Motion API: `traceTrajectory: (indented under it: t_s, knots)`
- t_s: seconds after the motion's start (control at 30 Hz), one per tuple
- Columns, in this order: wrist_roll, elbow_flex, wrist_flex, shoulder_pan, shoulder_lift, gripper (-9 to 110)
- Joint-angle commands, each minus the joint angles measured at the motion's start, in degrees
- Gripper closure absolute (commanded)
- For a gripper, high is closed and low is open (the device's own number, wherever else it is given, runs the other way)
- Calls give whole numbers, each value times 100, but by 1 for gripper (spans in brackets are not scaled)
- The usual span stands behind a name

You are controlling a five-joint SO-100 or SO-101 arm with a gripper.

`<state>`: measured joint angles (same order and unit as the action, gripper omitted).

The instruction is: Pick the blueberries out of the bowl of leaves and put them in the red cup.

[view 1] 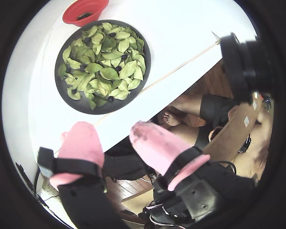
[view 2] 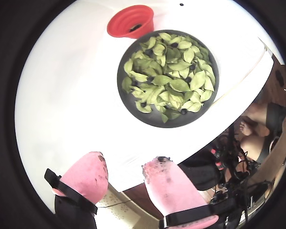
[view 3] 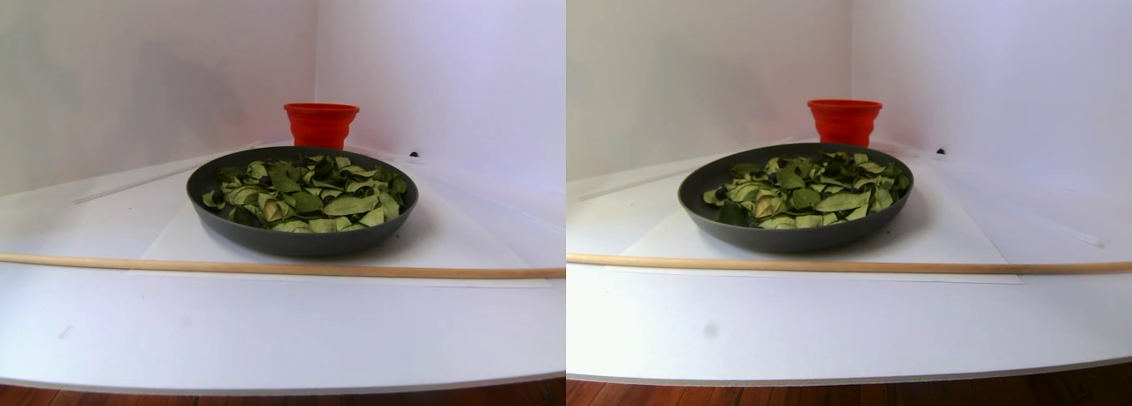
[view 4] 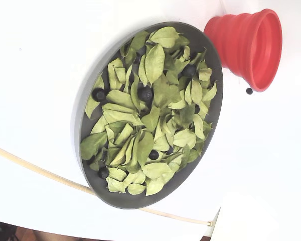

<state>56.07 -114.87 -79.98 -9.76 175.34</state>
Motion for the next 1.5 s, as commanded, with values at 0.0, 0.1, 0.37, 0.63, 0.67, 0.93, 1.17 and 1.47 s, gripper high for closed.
traceTrajectory:
  t_s: [0.0,0.1,0.37,0.63,0.67,0.93,1.17,1.47]
  knots:
    - [457,44,387,-70,-158,87]
    - [738,-70,703,-88,-422,87]
    - [1389,-492,1380,79,-747,87]
    - [1749,-457,1837,352,-1292,86]
    - [1802,-466,1890,378,-1362,86]
    - [2241,-431,2382,439,-1881,86]
    - [2549,-396,2646,483,-2127,86]
    - [2769,-413,3050,633,-2689,86]
